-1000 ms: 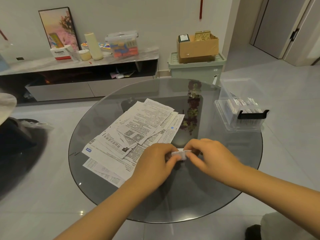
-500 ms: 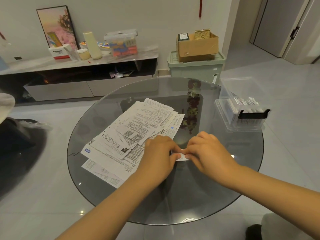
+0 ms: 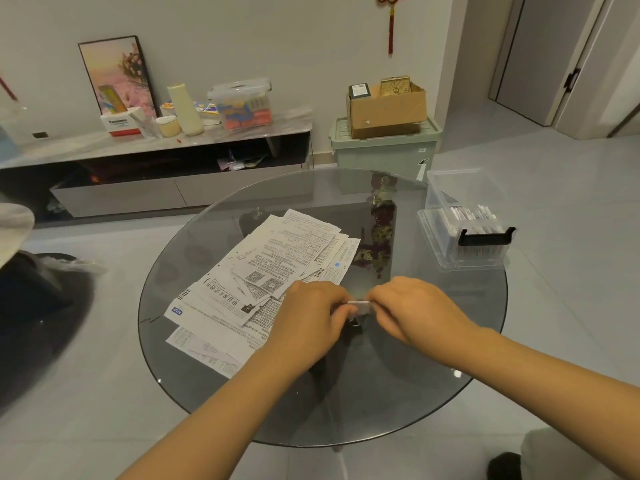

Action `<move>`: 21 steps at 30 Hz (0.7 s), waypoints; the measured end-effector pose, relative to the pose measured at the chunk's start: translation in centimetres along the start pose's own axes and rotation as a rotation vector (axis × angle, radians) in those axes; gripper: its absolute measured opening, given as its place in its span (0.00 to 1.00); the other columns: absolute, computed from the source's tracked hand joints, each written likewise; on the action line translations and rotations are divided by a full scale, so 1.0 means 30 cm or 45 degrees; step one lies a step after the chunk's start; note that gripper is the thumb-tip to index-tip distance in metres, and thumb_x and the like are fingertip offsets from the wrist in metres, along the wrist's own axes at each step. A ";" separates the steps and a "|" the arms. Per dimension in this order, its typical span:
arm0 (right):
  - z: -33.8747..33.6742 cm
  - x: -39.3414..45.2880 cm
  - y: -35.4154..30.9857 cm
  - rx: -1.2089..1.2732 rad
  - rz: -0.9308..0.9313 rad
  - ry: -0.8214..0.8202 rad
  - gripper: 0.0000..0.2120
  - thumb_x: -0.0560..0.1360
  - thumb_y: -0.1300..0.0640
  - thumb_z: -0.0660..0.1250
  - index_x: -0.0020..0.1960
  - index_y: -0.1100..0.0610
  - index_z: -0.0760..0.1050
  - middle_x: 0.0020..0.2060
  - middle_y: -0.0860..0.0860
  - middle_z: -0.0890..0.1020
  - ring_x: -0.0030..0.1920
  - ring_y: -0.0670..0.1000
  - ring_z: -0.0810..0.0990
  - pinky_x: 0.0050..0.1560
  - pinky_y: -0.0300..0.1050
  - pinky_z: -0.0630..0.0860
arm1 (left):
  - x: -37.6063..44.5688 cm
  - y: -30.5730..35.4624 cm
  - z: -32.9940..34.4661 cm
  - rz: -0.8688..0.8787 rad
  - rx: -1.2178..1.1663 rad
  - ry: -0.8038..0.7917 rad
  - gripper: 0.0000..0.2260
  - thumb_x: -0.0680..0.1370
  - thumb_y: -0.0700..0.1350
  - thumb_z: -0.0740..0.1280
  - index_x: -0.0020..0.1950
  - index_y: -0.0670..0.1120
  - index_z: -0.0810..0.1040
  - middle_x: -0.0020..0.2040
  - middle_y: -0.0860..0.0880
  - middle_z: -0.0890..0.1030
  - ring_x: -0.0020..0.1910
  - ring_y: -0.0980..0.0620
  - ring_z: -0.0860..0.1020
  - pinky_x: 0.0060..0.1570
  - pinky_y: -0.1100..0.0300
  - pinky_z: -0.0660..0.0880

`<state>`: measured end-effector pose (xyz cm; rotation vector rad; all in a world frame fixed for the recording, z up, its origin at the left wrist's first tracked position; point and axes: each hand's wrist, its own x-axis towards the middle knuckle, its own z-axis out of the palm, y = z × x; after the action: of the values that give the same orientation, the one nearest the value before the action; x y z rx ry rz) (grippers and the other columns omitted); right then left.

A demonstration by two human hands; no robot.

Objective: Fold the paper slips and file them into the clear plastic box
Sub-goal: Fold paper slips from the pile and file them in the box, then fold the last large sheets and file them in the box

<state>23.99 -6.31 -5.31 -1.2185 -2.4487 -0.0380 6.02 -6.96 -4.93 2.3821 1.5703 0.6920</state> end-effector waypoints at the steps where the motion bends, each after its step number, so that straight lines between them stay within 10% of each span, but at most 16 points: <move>1: -0.026 -0.002 -0.002 0.102 0.073 0.006 0.12 0.74 0.53 0.57 0.41 0.53 0.78 0.31 0.47 0.78 0.33 0.49 0.75 0.31 0.40 0.70 | 0.008 0.018 -0.009 -0.063 -0.077 0.028 0.06 0.76 0.49 0.65 0.44 0.50 0.81 0.40 0.53 0.82 0.42 0.55 0.77 0.47 0.55 0.72; 9: -0.206 0.015 0.044 0.397 0.349 0.094 0.06 0.76 0.57 0.65 0.48 0.55 0.81 0.38 0.42 0.76 0.37 0.38 0.72 0.39 0.26 0.66 | 0.095 0.164 -0.059 -0.259 -0.615 0.100 0.04 0.77 0.41 0.66 0.42 0.46 0.77 0.32 0.53 0.81 0.31 0.65 0.76 0.34 0.75 0.67; 21: -0.378 0.015 0.229 0.485 0.677 0.266 0.05 0.74 0.56 0.68 0.43 0.48 0.81 0.34 0.42 0.81 0.36 0.43 0.78 0.36 0.30 0.72 | 0.360 0.304 -0.076 -0.135 -0.821 0.003 0.05 0.75 0.43 0.70 0.50 0.50 0.81 0.36 0.53 0.83 0.34 0.59 0.81 0.41 0.69 0.74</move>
<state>32.91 -3.99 4.23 -1.5437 -1.7849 0.4086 15.80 -1.12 3.77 1.8104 1.2140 0.9934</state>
